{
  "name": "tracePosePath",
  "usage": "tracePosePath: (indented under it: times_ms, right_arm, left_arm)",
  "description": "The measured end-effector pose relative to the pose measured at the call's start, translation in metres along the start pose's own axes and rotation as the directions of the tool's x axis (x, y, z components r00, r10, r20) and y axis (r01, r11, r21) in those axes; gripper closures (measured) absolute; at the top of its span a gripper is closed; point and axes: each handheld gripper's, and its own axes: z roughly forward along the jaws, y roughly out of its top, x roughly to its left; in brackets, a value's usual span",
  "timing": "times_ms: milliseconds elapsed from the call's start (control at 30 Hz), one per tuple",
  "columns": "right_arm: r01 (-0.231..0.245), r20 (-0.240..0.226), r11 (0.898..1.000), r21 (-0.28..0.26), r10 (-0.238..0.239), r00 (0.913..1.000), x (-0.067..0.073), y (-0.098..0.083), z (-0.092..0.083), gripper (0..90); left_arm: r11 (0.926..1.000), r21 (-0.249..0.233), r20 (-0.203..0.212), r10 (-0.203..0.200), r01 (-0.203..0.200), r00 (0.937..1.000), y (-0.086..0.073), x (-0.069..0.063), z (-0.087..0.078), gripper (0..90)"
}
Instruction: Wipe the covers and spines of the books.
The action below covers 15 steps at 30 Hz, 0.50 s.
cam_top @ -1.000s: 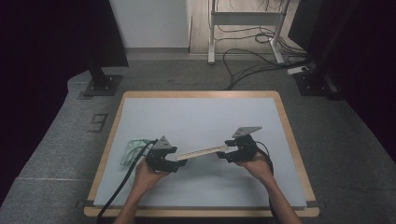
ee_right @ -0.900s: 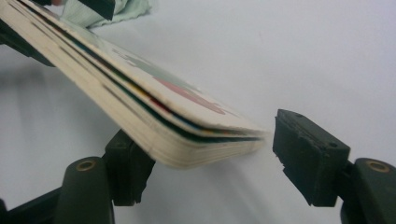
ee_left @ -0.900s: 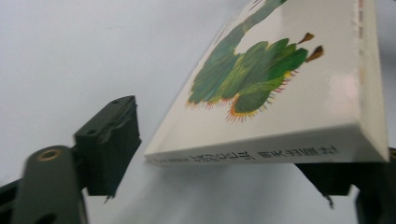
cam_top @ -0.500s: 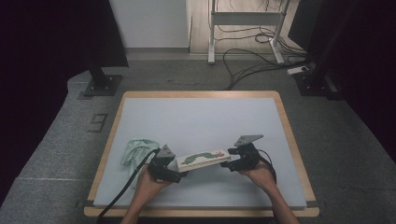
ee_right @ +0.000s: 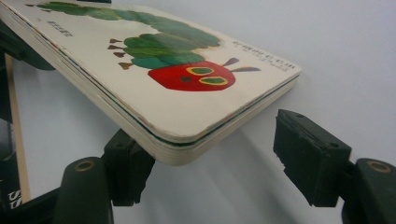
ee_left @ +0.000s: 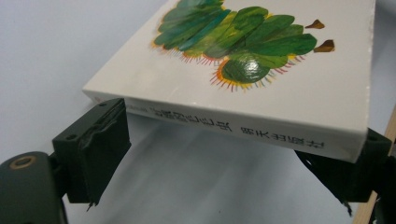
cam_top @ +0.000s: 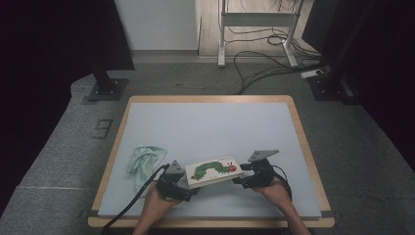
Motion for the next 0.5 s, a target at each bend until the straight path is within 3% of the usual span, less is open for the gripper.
tracePosePath:
  times_ms: [233, 500]
  right_arm:
    - [0.012, -0.006, 1.000, 0.010, -0.012, 0.9999, 0.005, -0.008, 0.000, 29.5]
    - [0.033, -0.012, 0.999, 0.031, -0.033, 0.9994, 0.014, -0.016, 0.003, 29.4]
  left_arm:
    - [0.9995, -0.009, 0.037, -0.030, 0.030, 0.9989, -0.010, -0.004, 0.002, 11.8]
    - [0.9999, 0.004, 0.040, -0.015, 0.015, 0.9991, -0.017, -0.009, 0.005, 11.9]
